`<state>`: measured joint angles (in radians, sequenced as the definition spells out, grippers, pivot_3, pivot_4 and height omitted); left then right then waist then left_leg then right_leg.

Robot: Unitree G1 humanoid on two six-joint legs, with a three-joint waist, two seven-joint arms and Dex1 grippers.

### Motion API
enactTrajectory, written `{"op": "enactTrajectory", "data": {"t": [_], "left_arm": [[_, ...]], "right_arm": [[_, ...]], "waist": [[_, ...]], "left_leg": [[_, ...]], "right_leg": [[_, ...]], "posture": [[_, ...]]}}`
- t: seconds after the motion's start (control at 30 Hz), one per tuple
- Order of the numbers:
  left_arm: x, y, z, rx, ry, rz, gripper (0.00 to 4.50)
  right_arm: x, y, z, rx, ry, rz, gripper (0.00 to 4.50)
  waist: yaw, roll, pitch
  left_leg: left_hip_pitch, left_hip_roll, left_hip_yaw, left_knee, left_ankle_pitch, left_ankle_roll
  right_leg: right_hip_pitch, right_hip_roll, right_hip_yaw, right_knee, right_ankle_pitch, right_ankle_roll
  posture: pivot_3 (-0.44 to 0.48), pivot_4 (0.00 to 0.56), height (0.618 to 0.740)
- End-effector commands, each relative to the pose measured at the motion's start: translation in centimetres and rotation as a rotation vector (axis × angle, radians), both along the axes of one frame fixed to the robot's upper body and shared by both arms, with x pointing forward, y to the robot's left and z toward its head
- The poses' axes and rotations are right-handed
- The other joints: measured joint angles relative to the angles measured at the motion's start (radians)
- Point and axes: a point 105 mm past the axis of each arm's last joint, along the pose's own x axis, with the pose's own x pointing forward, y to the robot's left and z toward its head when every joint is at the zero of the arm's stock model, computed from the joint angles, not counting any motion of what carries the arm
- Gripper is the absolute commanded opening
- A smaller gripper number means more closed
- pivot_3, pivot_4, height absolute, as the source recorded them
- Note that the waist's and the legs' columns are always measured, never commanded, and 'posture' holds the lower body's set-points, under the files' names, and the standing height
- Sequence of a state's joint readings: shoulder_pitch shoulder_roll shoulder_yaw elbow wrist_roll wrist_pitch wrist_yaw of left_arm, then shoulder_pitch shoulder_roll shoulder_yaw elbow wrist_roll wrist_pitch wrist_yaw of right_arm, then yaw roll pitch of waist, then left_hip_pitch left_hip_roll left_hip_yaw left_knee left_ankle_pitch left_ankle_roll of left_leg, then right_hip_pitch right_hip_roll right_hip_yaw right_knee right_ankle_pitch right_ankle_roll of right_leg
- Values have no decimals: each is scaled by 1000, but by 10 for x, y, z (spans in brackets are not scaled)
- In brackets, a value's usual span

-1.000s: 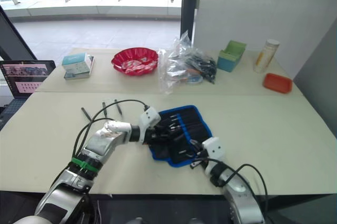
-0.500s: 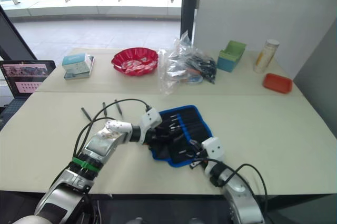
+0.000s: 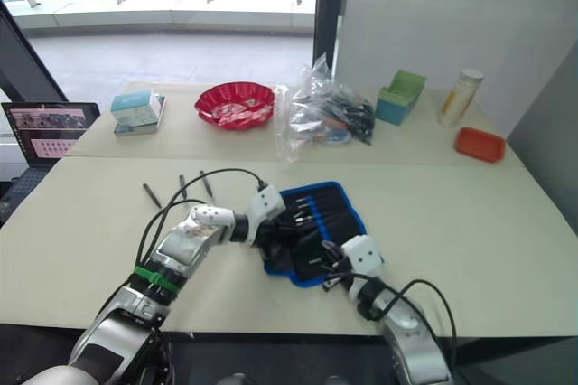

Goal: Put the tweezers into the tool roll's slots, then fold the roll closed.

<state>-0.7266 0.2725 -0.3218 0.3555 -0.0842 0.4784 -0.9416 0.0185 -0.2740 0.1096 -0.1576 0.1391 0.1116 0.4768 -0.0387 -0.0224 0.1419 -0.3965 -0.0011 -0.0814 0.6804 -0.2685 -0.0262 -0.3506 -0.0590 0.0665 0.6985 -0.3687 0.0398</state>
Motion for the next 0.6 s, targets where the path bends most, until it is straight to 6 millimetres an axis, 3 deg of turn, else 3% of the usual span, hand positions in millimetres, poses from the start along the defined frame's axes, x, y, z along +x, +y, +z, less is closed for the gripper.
{"op": "enactTrajectory", "data": {"t": [0.03, 0.37, 0.5, 0.6], "left_arm": [[2, -18, 11, -11, -55, -42, 15], [13, -35, 13, 33, -118, -67, 15], [16, -24, 16, 27, -111, -42, 15], [10, -3, 21, 3, -78, -40, 961]], "right_arm": [[-7, 2, -28, -40, 121, 11, 0], [-10, 1, -33, -46, 145, 8, 0], [-7, -5, -33, -46, 142, -17, 0], [-3, -13, -30, -28, 133, -59, 0]], "waist": [[2, 0, 0], [9, -2, -2], [9, -2, -2], [2, -2, -2]], "left_leg": [[0, 0, 0, 0, 0, 0], [0, -1, 1, 0, 0, 0], [0, 0, 1, 0, 0, 0], [0, 0, 0, 0, 0, 0]], "right_leg": [[0, 0, 0, 0, 0, 0], [1, 0, 0, -1, 0, 0], [1, 0, 0, -2, 0, 0], [1, 0, 0, -2, 0, 0]], "posture": [[0, 150, 740], [0, 150, 740], [0, 150, 740], [0, 150, 740]]}}
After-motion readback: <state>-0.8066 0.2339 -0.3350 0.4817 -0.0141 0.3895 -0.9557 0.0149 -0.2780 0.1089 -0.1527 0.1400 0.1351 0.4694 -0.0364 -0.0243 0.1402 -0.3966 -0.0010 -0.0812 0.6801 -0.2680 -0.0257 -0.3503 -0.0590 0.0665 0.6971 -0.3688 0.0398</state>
